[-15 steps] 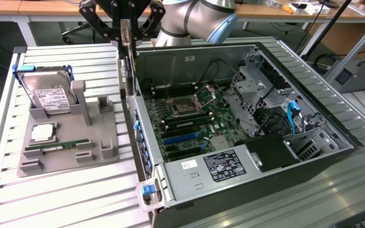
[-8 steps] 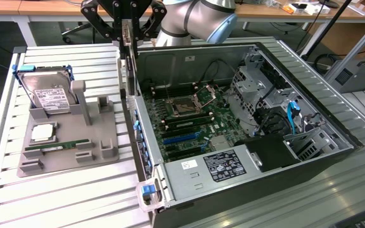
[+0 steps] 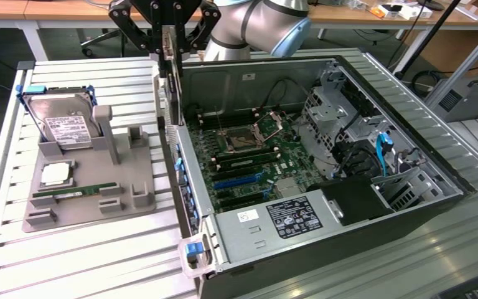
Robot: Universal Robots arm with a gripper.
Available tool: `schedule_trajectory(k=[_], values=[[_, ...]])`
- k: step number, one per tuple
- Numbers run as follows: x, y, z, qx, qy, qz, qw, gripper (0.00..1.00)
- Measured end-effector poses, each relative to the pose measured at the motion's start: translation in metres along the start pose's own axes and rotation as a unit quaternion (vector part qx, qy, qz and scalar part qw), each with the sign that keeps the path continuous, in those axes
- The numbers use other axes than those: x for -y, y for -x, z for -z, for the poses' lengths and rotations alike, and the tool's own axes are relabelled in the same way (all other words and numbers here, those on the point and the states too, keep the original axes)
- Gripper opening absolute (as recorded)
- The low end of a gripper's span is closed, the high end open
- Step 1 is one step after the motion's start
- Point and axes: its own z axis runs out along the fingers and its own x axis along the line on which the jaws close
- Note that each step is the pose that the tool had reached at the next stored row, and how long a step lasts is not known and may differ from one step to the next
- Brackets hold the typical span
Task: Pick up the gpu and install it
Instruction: 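Pick up the gpu and move the gpu toward the slot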
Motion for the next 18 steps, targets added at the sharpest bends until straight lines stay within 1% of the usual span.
schedule_trajectory(k=[18], values=[[-0.0001, 0.0050, -0.0002, 0.0000, 0.0000, 0.000, 1.0000, 0.27]])
